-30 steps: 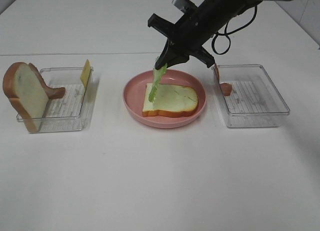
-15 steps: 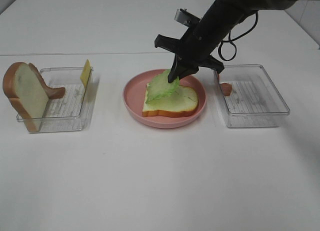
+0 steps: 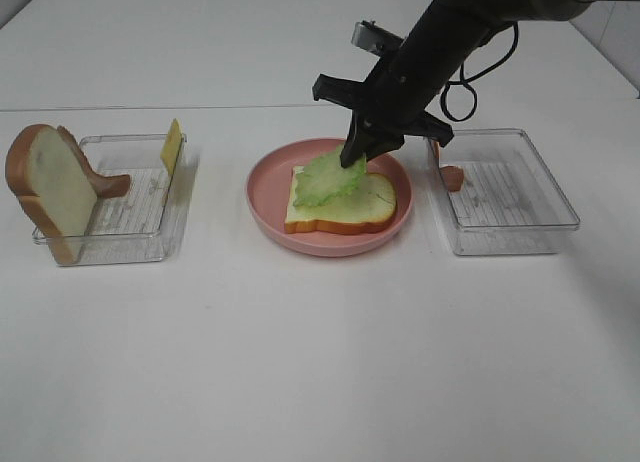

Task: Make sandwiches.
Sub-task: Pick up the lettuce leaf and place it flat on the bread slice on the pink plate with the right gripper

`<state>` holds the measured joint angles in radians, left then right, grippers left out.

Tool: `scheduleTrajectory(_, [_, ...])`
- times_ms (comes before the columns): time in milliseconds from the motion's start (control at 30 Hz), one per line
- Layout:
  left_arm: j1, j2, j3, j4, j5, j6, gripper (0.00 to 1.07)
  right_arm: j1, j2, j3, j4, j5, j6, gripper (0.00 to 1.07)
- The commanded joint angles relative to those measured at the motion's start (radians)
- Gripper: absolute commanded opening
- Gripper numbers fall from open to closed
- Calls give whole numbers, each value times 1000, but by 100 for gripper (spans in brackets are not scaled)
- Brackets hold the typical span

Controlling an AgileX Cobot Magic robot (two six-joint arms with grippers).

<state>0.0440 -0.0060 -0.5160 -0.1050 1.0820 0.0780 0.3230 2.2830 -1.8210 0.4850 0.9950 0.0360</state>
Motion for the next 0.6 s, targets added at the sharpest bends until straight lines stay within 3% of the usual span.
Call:
scheduleTrajectory(33, [1, -12, 0, -4, -5, -4, 98, -2, 2, 2, -15, -10, -5, 28])
scheduleTrajectory(67, [1, -12, 0, -4, -5, -4, 98, -2, 2, 2, -15, -10, -5, 28])
scheduleTrajectory(100, [1, -12, 0, -4, -5, -4, 98, -2, 2, 2, -28, -10, -5, 38])
scheduleTrajectory(133, [1, -12, 0, -4, -5, -4, 98, -2, 2, 2, -28, -10, -5, 38])
scheduleTrajectory(167, [1, -12, 0, -4, -5, -4, 98, -2, 2, 2, -41, -5, -4, 48])
scheduleTrajectory(233, [1, -12, 0, -4, -5, -4, 98, -2, 2, 2, -45, -4, -4, 52])
scheduleTrajectory(267, [1, -12, 0, -4, -5, -4, 98, -2, 2, 2, -51, 1, -4, 62])
scheduleTrajectory(367, [1, -12, 0, -4, -5, -4, 98, -2, -4, 2, -63, 10, -4, 72])
scheduleTrajectory(600, [1, -12, 0, -4, -5, -4, 98, -2, -29, 2, -118, 46, -5, 75])
